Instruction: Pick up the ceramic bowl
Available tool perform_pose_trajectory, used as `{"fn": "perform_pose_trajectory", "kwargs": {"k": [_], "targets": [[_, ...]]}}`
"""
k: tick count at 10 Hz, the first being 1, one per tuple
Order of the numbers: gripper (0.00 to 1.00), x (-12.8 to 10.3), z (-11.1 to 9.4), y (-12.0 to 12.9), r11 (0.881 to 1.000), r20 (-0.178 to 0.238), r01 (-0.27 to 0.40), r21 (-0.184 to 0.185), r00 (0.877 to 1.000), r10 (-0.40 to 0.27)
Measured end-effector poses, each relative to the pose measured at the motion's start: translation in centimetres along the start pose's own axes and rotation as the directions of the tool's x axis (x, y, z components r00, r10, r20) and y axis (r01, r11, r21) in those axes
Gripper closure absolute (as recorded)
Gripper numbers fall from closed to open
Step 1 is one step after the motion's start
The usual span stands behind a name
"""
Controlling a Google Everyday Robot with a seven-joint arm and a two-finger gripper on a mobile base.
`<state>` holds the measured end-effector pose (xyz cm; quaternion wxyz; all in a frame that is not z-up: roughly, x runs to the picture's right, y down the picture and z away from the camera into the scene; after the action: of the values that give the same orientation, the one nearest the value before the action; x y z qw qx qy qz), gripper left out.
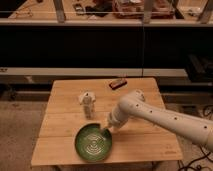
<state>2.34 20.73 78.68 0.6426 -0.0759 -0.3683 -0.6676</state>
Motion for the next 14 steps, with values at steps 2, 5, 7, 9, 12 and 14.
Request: {"fn": "perform_pose_trajectory", "kwargs": {"k": [2,5,7,9,12,14], "targets": [[0.54,-0.3,0.3,0.5,0.999,0.0,0.049,-0.021,0.999,-0.049],[0.54,-1.0,0.7,1.9,0.994,0.008,0.095,-0.048,0.995,-0.095],[0.54,-1.6,1.3,2.2,0.987,0.02,0.155,-0.053,0.988,-0.154],[0.54,-2.2,1.8,1.9,0.976,0.036,0.212,-0.042,0.977,-0.211],[0.54,-2.8,2.7,0.5,0.966,0.064,0.257,-0.013,0.965,-0.256],[0.54,-3.2,3.5,-0.4,0.958,0.097,0.286,-0.005,0.954,-0.284]]}}
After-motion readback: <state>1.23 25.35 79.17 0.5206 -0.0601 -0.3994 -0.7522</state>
